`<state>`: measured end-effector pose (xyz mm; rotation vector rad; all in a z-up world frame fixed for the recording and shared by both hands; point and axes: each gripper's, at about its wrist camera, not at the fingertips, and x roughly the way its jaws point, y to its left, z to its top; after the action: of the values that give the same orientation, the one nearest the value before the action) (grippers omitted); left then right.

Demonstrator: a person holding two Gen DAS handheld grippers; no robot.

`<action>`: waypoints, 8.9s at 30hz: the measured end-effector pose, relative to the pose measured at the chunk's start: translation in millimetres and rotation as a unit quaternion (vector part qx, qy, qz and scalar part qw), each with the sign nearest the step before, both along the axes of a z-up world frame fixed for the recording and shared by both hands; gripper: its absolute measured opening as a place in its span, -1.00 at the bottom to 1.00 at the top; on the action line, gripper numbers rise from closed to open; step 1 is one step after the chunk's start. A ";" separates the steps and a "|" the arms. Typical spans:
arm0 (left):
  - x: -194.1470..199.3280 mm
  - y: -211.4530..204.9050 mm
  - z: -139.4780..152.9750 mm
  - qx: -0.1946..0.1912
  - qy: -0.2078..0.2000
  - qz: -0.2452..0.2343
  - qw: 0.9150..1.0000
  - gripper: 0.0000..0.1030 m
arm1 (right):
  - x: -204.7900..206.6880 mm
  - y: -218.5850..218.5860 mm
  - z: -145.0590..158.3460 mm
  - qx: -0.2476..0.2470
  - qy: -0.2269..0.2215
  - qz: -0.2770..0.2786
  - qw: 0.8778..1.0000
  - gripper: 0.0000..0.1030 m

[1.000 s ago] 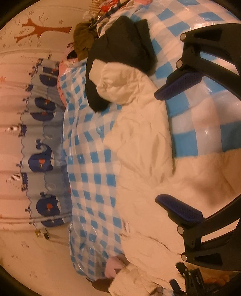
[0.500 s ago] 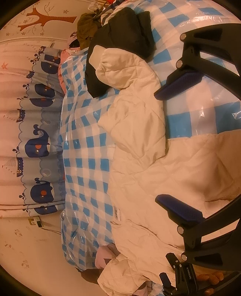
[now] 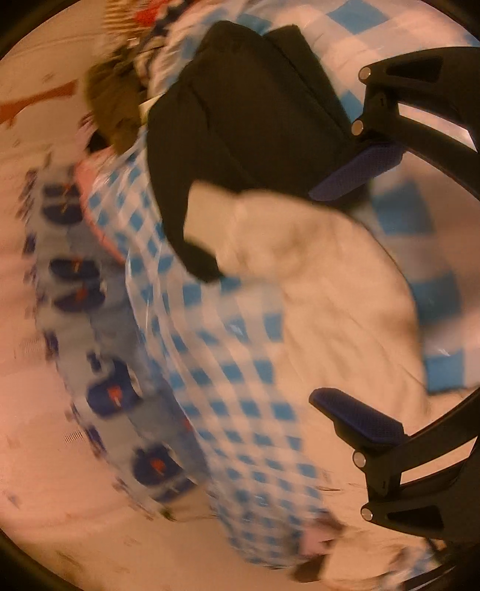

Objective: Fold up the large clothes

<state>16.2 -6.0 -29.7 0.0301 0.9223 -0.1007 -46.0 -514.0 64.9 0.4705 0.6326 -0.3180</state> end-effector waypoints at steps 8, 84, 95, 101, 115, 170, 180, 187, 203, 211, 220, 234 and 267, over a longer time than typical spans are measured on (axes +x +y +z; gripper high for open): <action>3.6 -7.1 -10.1 -0.001 0.020 -0.008 1.000 0.87 | 33.5 -67.6 -23.8 0.030 0.016 -0.019 0.999 0.89; 29.2 192.0 9.7 -0.077 0.002 0.220 0.972 0.87 | 206.0 422.6 -136.9 -0.021 0.144 0.305 0.941 0.51; 31.6 184.1 5.6 -0.066 0.010 0.200 0.978 0.87 | 154.8 392.4 -78.0 -0.154 0.096 0.248 0.951 0.54; 32.8 176.5 3.8 -0.059 0.013 0.182 0.981 0.87 | 157.7 359.5 -123.1 -0.142 0.190 0.248 0.939 0.59; 34.7 176.6 -1.8 -0.070 0.028 0.179 0.981 0.87 | 148.5 296.3 -90.0 -0.120 0.121 0.186 0.968 0.71; 104.3 509.6 3.9 -0.499 -0.074 0.244 0.828 0.87 | 6.0 325.5 -123.1 0.025 0.104 0.320 0.941 0.87; 135.4 533.6 -7.5 -0.535 -0.061 0.264 0.801 0.87 | 5.2 324.9 -124.7 0.024 0.102 0.320 0.942 0.87; 136.3 527.8 10.3 -0.505 -0.105 0.267 0.814 -0.17 | 3.6 323.7 -122.8 0.025 0.092 0.320 0.943 0.86; 102.1 365.4 173.0 -0.152 -0.236 0.132 0.951 -0.75 | 37.7 285.7 -62.1 -0.088 0.058 0.231 0.967 0.86; 87.1 247.6 218.0 -0.107 -0.250 0.029 0.962 -0.75 | 40.5 254.8 -83.4 -0.045 0.070 0.235 0.968 0.86; 69.0 112.1 200.8 -0.087 -0.233 -0.089 0.964 -0.75 | 43.9 249.7 -54.3 0.042 -0.006 0.277 0.960 0.86; 48.2 -52.7 93.0 -0.066 -0.142 -0.266 0.951 -0.75 | 58.2 205.2 -84.6 0.287 -0.037 0.266 0.919 0.86; 76.6 64.9 36.0 -0.024 -0.057 -0.168 0.984 0.42 | 73.4 213.5 -79.5 0.269 -0.008 0.301 0.915 -0.78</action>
<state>92.7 58.9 6.3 0.1457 0.7926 -0.4294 27.5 -300.4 -14.7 0.7725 0.8176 0.4627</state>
